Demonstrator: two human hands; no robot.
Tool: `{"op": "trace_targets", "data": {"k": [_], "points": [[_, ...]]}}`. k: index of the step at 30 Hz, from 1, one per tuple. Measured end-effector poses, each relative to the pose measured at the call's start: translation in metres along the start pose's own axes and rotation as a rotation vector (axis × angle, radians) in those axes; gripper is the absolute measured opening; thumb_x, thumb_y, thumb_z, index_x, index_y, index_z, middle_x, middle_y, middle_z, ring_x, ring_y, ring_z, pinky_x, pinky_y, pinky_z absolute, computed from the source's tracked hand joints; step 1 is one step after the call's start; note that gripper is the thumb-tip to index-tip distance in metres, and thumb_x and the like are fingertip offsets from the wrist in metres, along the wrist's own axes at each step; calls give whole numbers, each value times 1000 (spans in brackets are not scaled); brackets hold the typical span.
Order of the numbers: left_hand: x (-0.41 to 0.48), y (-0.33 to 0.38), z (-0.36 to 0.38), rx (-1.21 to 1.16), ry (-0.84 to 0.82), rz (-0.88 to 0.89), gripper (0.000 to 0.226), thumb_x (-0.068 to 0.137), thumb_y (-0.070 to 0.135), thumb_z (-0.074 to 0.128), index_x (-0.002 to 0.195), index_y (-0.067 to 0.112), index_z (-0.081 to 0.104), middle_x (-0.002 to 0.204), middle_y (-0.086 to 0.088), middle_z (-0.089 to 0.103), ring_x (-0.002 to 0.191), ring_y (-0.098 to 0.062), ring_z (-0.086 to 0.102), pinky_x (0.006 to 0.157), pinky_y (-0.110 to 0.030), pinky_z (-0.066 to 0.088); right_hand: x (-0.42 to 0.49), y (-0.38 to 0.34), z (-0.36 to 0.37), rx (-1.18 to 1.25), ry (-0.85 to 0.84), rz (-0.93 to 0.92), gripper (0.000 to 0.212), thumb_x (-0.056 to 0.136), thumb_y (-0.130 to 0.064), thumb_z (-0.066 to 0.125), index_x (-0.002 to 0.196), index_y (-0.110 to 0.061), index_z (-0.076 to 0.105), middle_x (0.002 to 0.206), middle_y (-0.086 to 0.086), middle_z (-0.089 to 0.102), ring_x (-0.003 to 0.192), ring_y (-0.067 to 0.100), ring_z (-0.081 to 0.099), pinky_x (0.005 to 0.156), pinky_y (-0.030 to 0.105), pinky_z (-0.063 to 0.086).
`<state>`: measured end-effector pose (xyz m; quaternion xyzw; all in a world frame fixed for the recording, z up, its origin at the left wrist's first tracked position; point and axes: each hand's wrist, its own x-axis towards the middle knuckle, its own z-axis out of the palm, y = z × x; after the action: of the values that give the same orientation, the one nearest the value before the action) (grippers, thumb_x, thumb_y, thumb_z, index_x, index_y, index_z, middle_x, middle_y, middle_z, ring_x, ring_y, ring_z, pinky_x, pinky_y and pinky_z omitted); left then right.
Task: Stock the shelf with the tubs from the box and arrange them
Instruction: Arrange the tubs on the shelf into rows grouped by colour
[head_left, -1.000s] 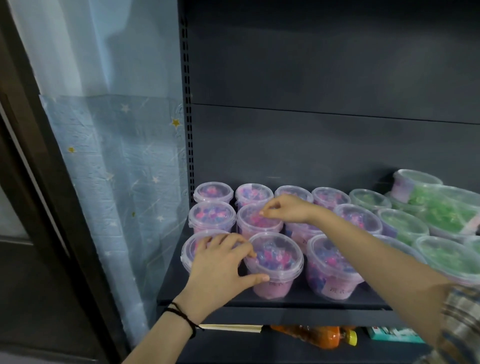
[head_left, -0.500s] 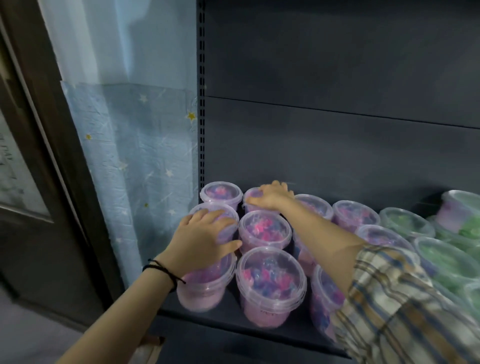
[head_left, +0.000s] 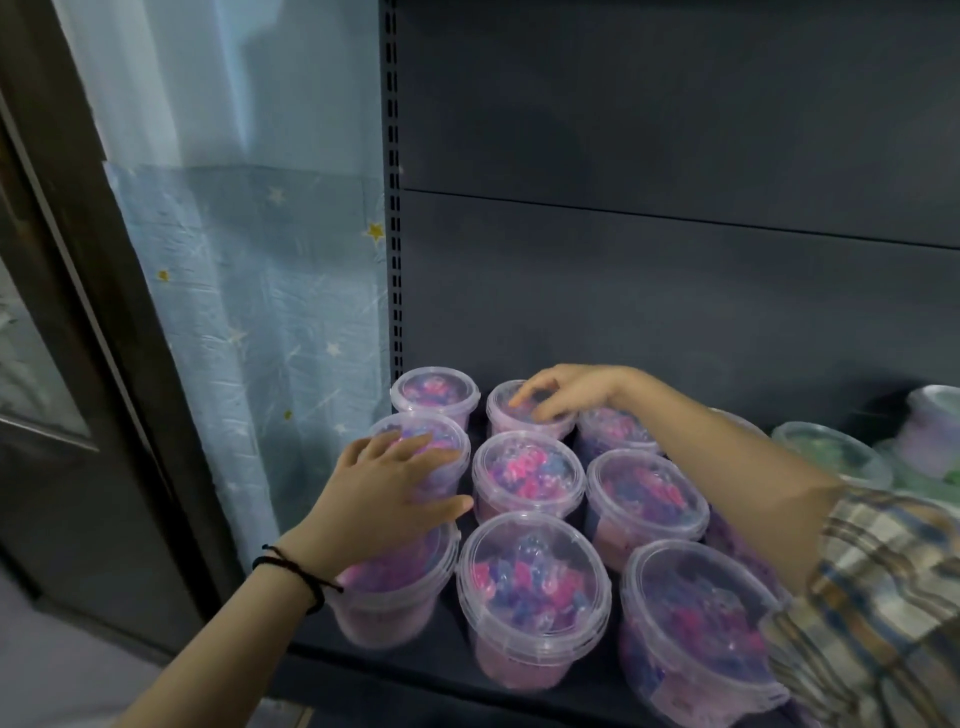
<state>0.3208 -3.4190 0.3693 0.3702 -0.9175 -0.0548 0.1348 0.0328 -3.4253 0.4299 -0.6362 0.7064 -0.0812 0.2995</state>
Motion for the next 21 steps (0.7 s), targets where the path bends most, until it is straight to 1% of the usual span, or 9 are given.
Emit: {"op": "trace_targets", "data": {"k": [2,4,6,8,10,12,15,18,21], "points": [[0,0,-1,11,-4,-6,90,55,86,12,137,54,33,151,21,27,143,-13,19,114,-35,9,4,-2,12,1,145,-21,46,89,-31,66,133,-24,56,122,-11,52,125,16,48,102,24,38],[0,1,-1,15,-17,-8,90,55,86,11,137,54,32,152,21,26,143,-13,18,115,-35,9,9,-4,20,-84,233,-41,49,87,-38,68,132,-23,58,121,-7,50,124,18,47,103,25,36],[0,3,-2,7,-26,-8,91,55,86,11,137,53,31,153,20,26,144,-14,17,115,-36,9,9,-5,21,-74,182,-47,48,87,-33,69,132,-22,58,135,0,45,128,18,44,107,26,34],[0,2,-2,-3,-28,-10,92,55,85,11,138,52,32,152,19,26,144,-14,17,115,-36,10,6,-5,16,-89,89,-39,47,89,-29,67,134,-24,56,145,-2,42,133,16,41,109,26,31],[0,2,-3,0,-40,-16,92,54,85,11,138,52,32,152,18,27,144,-15,18,115,-37,11,-1,-6,12,-63,59,-33,45,90,-29,65,134,-24,56,145,-6,45,133,13,42,108,23,32],[-2,4,-4,1,-28,-16,92,56,85,12,138,49,34,152,15,29,143,-16,20,115,-38,13,-12,-9,10,38,117,-31,44,92,-32,62,135,-23,55,139,-9,50,128,7,44,103,20,32],[-12,16,-10,-46,52,95,86,63,86,17,135,47,41,150,12,35,141,-16,26,113,-37,15,-38,-7,3,157,239,-46,42,93,-28,61,134,-18,55,135,-7,55,120,4,48,99,17,33],[-29,35,-15,-161,-45,288,77,66,91,22,134,57,36,150,22,27,141,-4,16,110,-26,6,-72,2,2,194,304,-38,33,93,-22,62,125,-14,62,125,-5,62,114,5,56,98,14,40],[-36,50,-12,-154,-123,388,77,65,91,32,135,59,32,154,22,19,143,-4,7,114,-30,1,-106,17,9,245,381,-2,26,92,-15,63,117,-11,65,121,1,66,106,8,59,96,17,44]]}}
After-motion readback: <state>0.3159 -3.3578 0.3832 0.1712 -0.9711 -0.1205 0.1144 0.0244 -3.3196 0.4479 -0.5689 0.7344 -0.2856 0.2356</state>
